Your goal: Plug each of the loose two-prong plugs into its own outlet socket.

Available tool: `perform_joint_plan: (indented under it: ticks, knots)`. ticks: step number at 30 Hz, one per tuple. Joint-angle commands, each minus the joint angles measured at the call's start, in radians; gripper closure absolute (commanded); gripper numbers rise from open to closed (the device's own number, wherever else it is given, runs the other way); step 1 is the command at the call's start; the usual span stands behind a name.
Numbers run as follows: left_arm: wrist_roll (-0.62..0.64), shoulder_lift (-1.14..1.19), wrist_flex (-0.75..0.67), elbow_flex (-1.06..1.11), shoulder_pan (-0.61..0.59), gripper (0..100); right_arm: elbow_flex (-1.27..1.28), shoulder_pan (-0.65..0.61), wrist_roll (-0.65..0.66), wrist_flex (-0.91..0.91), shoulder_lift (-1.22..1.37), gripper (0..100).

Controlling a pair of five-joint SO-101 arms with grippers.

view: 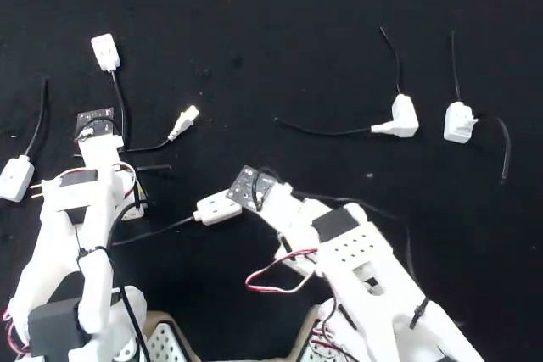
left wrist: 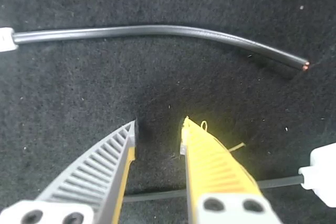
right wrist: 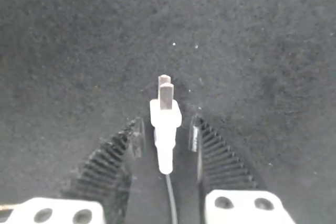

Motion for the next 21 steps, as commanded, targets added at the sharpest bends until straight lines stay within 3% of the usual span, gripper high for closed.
perform_joint_plan:
  ticks: [1,8,21]
  knots:
    - [0.011,-0.029,-0.008,-0.025,-0.008,85,-0.001,-0.029,-0.011,-0.029,-0.018,85.1]
    - [0.011,-0.029,-0.006,-0.025,-0.008,85,0.005,-0.025,-0.003,-0.023,-0.018,91.2]
    - [0.011,-0.029,-0.003,-0.025,-0.008,85,0.008,0.012,-0.002,-0.037,-0.018,88.6]
